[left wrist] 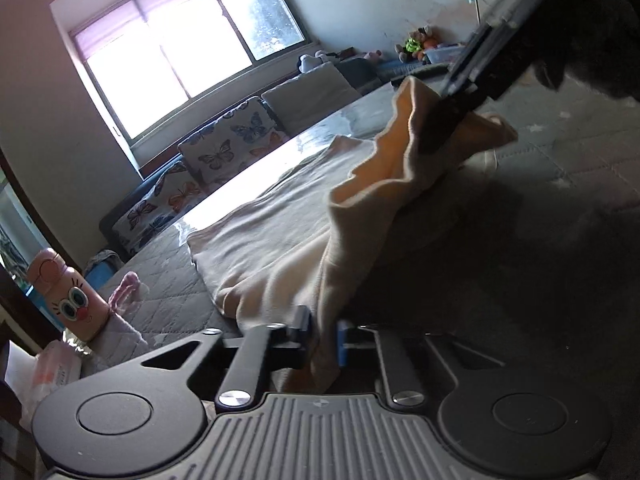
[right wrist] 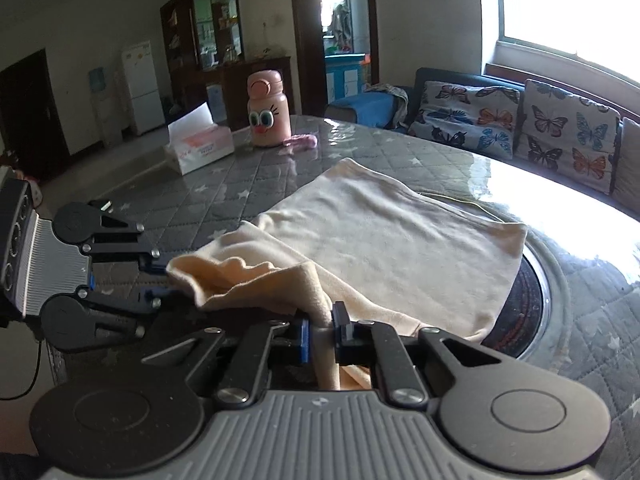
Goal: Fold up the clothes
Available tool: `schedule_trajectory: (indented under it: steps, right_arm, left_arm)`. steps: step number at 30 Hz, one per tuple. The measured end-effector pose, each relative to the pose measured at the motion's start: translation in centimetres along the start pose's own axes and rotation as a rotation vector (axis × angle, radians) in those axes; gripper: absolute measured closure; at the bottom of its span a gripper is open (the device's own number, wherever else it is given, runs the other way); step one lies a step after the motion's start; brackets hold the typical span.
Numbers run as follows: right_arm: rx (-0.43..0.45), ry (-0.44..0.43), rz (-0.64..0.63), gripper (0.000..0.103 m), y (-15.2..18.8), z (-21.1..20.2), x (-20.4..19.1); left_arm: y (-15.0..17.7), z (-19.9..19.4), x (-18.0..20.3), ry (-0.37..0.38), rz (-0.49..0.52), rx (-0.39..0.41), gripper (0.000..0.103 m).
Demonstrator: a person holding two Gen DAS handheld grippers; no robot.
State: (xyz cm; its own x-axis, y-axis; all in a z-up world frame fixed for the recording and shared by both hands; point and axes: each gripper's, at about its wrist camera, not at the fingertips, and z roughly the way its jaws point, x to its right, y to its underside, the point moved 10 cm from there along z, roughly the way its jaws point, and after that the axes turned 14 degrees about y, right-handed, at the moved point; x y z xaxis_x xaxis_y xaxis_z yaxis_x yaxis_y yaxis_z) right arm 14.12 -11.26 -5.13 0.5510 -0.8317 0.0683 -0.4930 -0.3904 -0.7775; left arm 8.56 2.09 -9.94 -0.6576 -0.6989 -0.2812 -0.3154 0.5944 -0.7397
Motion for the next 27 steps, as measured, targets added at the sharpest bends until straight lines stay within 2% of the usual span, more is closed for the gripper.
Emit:
schedule_trajectory:
  steps: [7, 12, 17, 21, 24, 27]
  right_arm:
    - [0.044, -0.026, 0.005, 0.094, 0.2, -2.8, -0.2]
    - [0.065, -0.076, -0.034, 0.094, 1.2, -7.7, -1.4]
    - [0.047, -0.12, -0.073, 0.094, 2.7, -12.0, -3.2]
    - [0.042, -0.119, -0.087, 0.094, 2.4, -12.4, -3.2]
    - [0.049, -0.112, -0.067, 0.094, 0.9, -10.7, -2.4]
    - [0.046, -0.104, -0.051, 0.094, -0.9, -8.4, -1.2]
  left_arm:
    - [-1.5, -4.8, 0.8, 0.047, -0.05, 0.071, 0.093]
    - [-2.0, -8.9, 3.2, 0.103, -0.068, 0.089, 0.093]
    - [-2.7, -9.8, 2.9, 0.108, -0.08, 0.091, 0.094]
    - [-3.4, -10.5, 2.6, 0.111, -0.09, 0.093, 0.094]
    - [-3.8, -11.0, 2.4, 0.114, -0.097, 0.094, 0.094]
    - [-4.5, -9.1, 0.0, 0.096, -0.117, 0.091, 0.095]
